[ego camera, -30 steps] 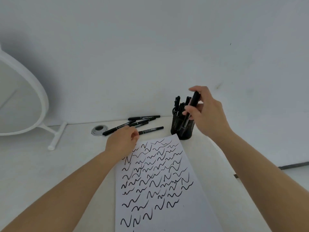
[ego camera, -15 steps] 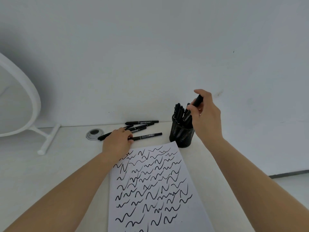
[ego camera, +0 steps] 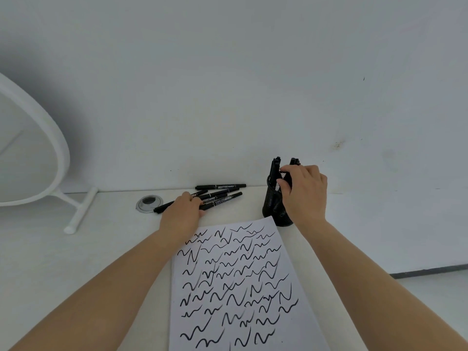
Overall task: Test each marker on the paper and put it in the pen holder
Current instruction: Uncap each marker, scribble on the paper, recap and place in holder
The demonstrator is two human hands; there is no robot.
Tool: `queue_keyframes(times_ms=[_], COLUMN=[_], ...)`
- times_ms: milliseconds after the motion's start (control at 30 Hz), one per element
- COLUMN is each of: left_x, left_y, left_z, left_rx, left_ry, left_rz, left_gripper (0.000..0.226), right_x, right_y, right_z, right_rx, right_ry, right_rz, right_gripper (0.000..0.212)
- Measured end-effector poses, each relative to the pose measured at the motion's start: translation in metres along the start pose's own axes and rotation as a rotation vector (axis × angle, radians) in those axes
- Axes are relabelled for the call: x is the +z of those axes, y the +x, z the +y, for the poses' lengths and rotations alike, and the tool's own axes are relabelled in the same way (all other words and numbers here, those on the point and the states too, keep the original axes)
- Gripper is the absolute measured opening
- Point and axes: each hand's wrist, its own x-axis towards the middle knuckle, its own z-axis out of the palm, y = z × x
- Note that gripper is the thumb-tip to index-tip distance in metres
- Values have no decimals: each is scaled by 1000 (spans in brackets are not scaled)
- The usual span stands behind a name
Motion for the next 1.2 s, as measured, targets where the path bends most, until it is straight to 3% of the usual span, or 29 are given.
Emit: queue_keyframes(times_ms=[200, 333, 433, 533, 667, 800, 900, 1067, 1200], left_x=[-20, -42, -56, -67, -74, -79, -80, -81, -86], left_y=[-11, -28, -56, -94, -135, -161, -174, -181, -188], left_z=[-1, 10, 20, 33, 44, 51, 56, 67, 43], left_rx=[-50, -75, 10, 112, 171, 151, 181, 213, 123], left_ry=[-172, -396, -550, -592, -579, -712, -567, -248, -162], left_rz=[92, 141, 220, 183, 36, -138, -118, 99, 223], left_gripper=[30, 28, 20, 18, 21, 26, 27, 26, 24], right_x=[-6, -23, -41, -52, -64, -72, -75, -71, -88], right_y=[-4, -18, -34, -55, -86, -118, -132, -142, -108], right_z=[-7, -30, -53, -72, -90, -100, -102, -115, -80], right_rx=[-7, 34, 251, 365, 420, 486, 535, 691, 960], right_ry=[-25, 204, 660, 894, 1049, 1112, 1079, 1116, 1166], right_rz=[92, 201, -75, -345, -492, -545, -481, -306, 59], right_gripper=[31, 34, 29, 17, 22, 27, 29, 30, 30])
